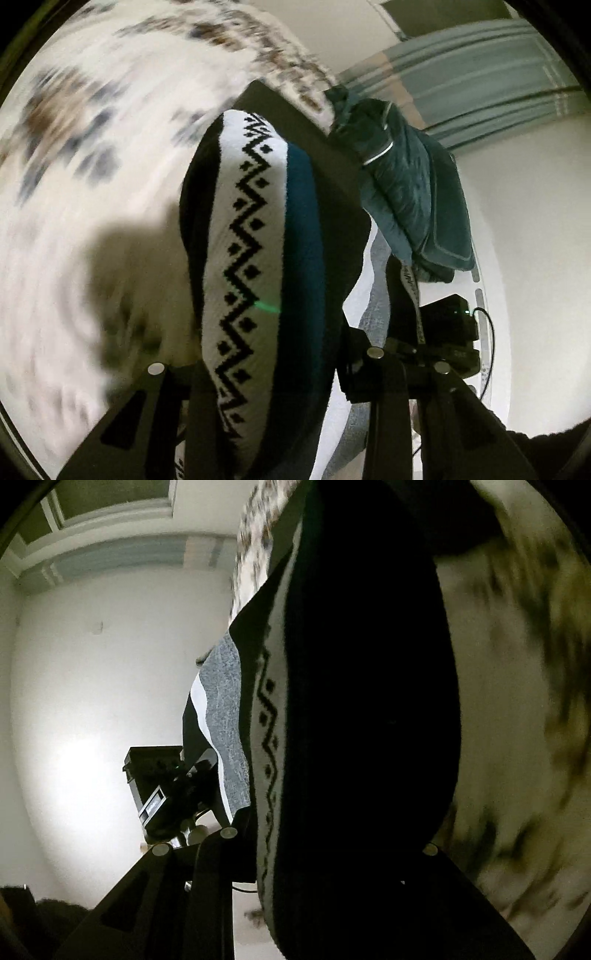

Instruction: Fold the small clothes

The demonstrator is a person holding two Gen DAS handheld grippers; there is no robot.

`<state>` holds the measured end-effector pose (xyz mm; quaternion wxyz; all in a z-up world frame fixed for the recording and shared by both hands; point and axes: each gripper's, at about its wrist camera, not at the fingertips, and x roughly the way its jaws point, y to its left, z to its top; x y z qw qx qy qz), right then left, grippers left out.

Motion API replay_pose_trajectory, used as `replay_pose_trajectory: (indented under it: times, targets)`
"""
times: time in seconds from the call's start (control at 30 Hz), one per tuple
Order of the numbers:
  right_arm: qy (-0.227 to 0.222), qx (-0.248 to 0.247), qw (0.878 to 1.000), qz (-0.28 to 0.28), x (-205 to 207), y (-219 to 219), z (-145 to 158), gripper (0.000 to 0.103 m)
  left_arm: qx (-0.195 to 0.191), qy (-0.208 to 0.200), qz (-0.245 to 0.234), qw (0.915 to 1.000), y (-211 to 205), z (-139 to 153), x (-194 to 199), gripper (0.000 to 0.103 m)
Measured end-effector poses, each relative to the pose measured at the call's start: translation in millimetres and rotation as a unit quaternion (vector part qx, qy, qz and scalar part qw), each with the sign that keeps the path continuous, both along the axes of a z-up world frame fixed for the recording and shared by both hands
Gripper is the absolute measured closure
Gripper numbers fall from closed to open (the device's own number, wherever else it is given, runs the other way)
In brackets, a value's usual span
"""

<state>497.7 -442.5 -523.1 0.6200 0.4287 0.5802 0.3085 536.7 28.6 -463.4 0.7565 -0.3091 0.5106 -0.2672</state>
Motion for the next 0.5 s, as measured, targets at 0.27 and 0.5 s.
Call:
replay_pose_trajectory:
  times: [0.27, 0.5]
  targets:
    - [-0.024, -0.035, 0.997, -0.064, 156.4, -86.0, 8.5, 0.077, 0.005, -0.027, -0.036, 0.9990, -35.5, -4.6, 164.2, 0.073]
    - [-0.001, -0.086, 0.994, -0.069, 246.0, -139.9, -19.9, 0.077, 0.057, 0.020, -0.079, 0.9951, -60.6, -46.2, 240.8, 0.069]
